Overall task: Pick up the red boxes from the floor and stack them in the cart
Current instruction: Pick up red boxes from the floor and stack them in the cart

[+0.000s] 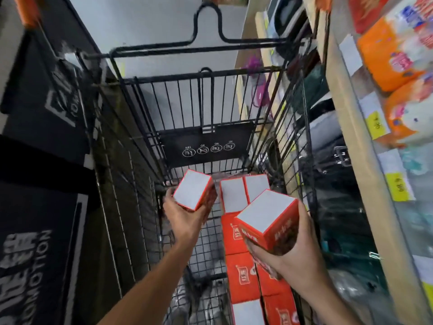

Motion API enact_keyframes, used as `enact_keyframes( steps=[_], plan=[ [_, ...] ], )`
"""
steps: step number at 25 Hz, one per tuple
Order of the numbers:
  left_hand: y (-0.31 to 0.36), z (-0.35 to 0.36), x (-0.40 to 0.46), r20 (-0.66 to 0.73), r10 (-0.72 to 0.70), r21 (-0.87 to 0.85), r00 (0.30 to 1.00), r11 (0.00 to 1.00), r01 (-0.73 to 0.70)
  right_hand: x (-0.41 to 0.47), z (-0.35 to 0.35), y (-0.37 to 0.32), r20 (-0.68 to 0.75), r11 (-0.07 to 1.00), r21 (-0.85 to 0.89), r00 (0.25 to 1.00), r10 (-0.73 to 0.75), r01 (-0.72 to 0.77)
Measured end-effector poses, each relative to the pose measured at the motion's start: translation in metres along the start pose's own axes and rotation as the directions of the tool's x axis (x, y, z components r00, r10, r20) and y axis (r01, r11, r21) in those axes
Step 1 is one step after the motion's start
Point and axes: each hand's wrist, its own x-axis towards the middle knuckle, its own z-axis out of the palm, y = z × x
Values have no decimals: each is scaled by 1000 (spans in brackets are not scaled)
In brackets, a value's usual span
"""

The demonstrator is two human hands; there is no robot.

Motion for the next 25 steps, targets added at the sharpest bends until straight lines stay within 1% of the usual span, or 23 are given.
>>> enact_keyframes(
  steps=[3,7,9,11,12,16,18,20,21,22,23,24,25],
  plan=[
    [-24,21,0,-41,39,37,998,999,-37,1,5,7,2,1000,20,1000,5,-5],
    [-44,43,-2,-34,67,77,997,995,-64,-2,7,9,1,998,62,1000,-5,5],
    [-57,53,-8,32,61,104,998,993,-64,-3,10,11,-7,999,52,1000,-7,7],
    [-61,58,-19,133,10,131,991,991,-28,-2,13,13,-8,999,39,1000,-4,4],
    [-63,59,-22,163,-4,139,987,990,-19,-2,14,14,-2,999,37,1000,-3,4],
    [-62,38,-16,259,-7,182,966,982,-42,3,16,16,34,1000,12,999,-6,6],
    [-51,22,-9,270,-5,202,963,978,-52,11,19,14,39,999,-10,999,-33,33],
    [-24,4,-8,265,36,135,964,988,-74,17,23,7,40,998,-29,998,-51,52],
    [-5,-5,-8,296,52,77,954,994,-78,19,24,2,41,997,-39,997,-61,63],
    [13,-14,-9,374,57,38,926,996,-77,22,25,-4,41,995,-55,996,-78,80],
    [32,-23,-11,489,45,23,871,998,-64,25,26,-10,43,991,-78,994,-103,106],
    [49,-31,-15,607,28,19,794,999,-50,28,28,-14,45,985,-102,990,-136,140],
    [64,-39,-19,696,18,21,718,999,-45,32,29,-19,45,977,-122,985,-168,173]
  ],
)
